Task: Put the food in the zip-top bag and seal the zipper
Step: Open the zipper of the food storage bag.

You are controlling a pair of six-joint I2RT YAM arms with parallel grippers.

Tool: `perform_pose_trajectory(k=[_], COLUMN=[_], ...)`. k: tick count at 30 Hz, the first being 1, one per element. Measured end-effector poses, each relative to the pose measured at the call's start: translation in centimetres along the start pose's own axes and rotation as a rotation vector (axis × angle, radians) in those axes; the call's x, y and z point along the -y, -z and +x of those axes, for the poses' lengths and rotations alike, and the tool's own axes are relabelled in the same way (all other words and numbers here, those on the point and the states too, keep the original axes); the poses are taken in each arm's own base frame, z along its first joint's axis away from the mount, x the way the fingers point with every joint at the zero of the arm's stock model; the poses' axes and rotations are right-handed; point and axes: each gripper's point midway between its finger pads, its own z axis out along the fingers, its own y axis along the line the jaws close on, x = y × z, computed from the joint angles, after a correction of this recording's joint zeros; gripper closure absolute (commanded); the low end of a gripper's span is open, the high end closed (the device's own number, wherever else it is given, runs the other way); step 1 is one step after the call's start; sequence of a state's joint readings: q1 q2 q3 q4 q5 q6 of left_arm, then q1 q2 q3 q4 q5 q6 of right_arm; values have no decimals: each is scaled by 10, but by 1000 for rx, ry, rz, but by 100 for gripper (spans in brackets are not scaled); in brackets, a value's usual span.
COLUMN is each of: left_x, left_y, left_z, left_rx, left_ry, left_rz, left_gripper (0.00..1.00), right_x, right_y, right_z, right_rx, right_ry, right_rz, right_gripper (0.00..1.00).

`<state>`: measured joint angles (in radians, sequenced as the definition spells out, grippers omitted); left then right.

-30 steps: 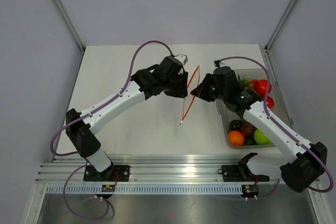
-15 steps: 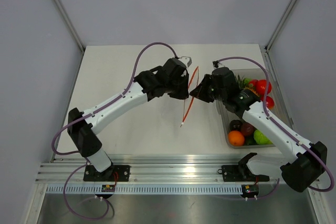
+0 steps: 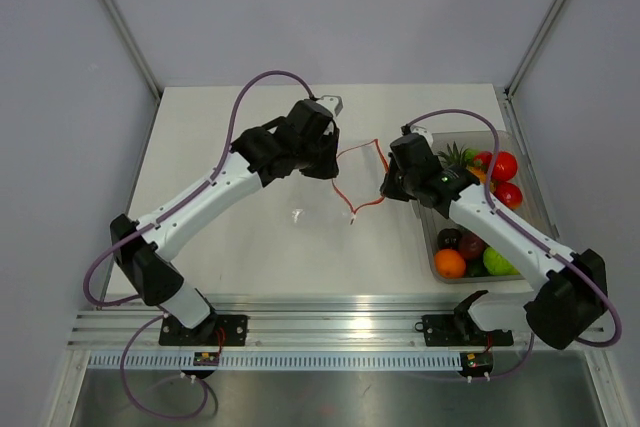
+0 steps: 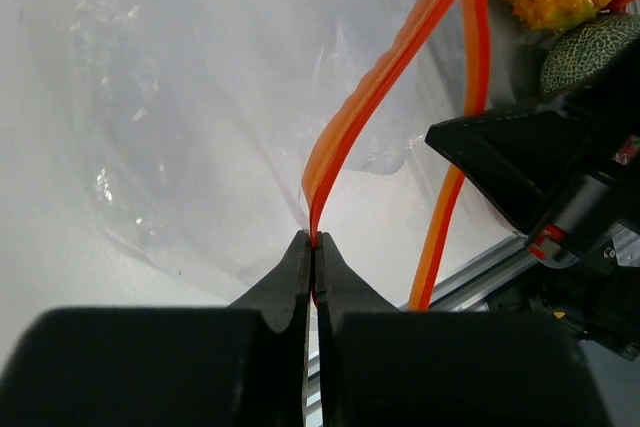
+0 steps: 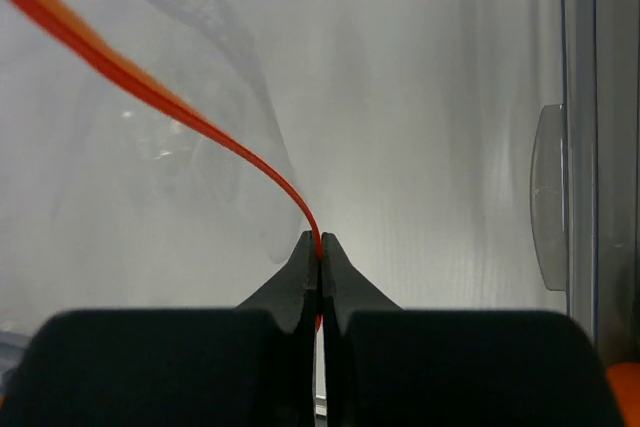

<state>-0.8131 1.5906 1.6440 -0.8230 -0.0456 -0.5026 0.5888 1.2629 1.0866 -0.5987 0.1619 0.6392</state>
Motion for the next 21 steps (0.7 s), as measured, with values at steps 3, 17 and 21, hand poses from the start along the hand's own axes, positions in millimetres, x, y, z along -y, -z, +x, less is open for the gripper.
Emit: perform_pose_trajectory(k=[3,17,21], left_x=[-1,3,2], left_y=[5,1,-27], left_z=[-2,-8,3], left_rx=[5,-10,-61], left_ry=[2,8,22], left_rz=[-5,-13,-29], left_gripper=[100,100,100], right_x=[12,20,32], right_y=[-17,-24,-32], right_z=[9,6,7], right_rx=[-39,-35,-38], right_ry=[42,85,87], right_rz=[63,81,103], right_gripper=[100,100,97])
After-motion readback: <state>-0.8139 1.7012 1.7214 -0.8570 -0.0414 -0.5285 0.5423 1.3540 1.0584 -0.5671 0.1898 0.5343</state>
